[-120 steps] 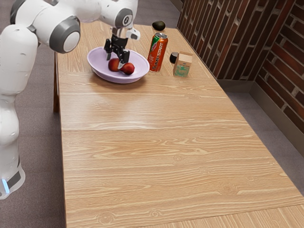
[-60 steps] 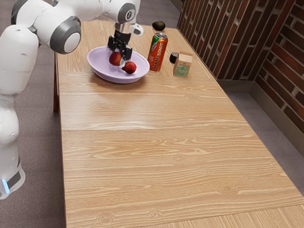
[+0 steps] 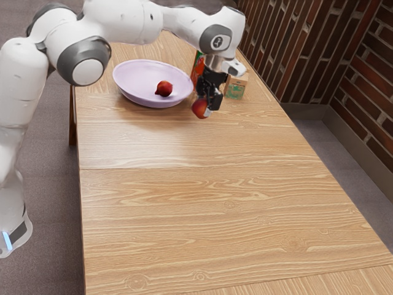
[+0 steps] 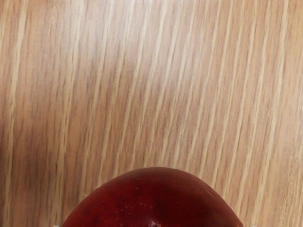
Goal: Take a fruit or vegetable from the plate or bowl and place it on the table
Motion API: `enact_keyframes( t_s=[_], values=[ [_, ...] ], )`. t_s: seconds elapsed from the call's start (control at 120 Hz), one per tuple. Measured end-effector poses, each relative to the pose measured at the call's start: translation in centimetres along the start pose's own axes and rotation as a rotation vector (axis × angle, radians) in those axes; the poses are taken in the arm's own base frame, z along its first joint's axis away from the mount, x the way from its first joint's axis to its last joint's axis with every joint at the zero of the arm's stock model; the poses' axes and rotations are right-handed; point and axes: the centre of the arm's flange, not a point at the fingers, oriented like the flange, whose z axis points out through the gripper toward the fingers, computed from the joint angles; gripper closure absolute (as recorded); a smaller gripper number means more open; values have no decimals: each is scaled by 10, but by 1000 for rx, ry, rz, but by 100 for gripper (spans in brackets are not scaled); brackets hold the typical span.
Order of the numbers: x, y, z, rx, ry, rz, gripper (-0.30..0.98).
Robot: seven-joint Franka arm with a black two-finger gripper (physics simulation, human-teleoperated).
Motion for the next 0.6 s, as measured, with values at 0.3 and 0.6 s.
enact_keyframes(
  t_s=[0.3, 0.6],
  values=[
    [22, 36, 36, -16, -27, 31, 26],
    [25, 41, 4, -6, 17, 35, 8]
  ],
)
